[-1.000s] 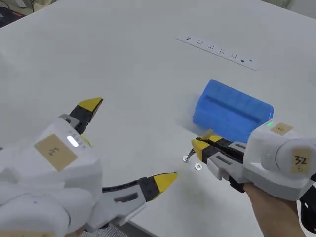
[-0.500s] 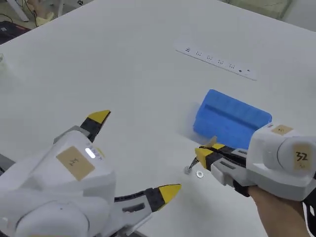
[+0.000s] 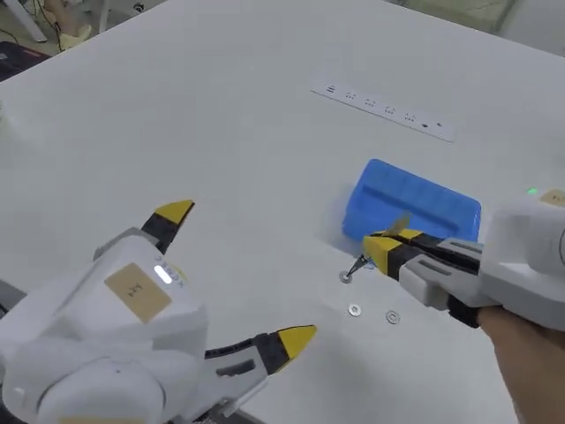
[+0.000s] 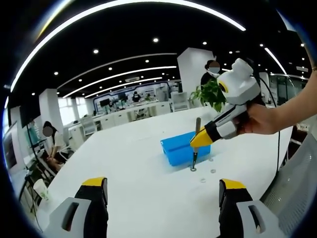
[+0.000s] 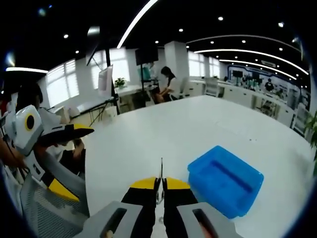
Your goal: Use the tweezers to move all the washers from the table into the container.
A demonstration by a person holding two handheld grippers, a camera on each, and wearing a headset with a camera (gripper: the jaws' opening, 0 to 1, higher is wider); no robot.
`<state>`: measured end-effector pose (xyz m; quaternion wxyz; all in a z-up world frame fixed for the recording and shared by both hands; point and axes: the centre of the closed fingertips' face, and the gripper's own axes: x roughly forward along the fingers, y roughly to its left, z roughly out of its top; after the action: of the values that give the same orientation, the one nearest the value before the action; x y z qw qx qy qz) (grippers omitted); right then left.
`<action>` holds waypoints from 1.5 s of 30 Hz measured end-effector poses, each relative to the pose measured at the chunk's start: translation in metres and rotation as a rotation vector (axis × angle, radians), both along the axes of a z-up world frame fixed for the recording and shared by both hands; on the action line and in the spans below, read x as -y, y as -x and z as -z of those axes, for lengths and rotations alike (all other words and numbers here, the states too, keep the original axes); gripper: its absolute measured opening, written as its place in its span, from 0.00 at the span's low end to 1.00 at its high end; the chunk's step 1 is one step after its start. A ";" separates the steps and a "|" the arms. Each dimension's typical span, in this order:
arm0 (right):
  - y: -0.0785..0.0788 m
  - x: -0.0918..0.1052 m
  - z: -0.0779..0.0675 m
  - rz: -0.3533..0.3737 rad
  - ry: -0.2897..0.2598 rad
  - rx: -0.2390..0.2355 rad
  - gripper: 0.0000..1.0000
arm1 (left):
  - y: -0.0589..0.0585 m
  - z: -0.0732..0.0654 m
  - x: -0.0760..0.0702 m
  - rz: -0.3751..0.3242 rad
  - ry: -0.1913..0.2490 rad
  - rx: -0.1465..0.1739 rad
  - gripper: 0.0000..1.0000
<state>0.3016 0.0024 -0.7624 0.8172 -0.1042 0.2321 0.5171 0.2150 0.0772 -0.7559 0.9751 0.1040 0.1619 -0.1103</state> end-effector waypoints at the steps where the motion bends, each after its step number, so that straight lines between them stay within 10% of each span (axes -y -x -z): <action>1: -0.001 0.000 -0.003 -0.002 0.001 0.007 0.00 | 0.000 0.001 0.000 0.001 -0.002 -0.003 0.95; 19: -0.040 -0.002 -0.036 0.045 -0.043 0.072 0.01 | -0.001 -0.003 -0.005 -0.024 -0.017 0.021 0.99; 45: -0.104 -0.004 -0.019 0.209 -0.104 0.075 0.01 | 0.001 0.006 -0.002 -0.005 -0.058 -0.020 0.96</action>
<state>0.4057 0.0067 -0.7433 0.8791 -0.0562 0.1840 0.4360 0.2138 0.0796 -0.7616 0.9703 0.1305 0.1751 -0.1044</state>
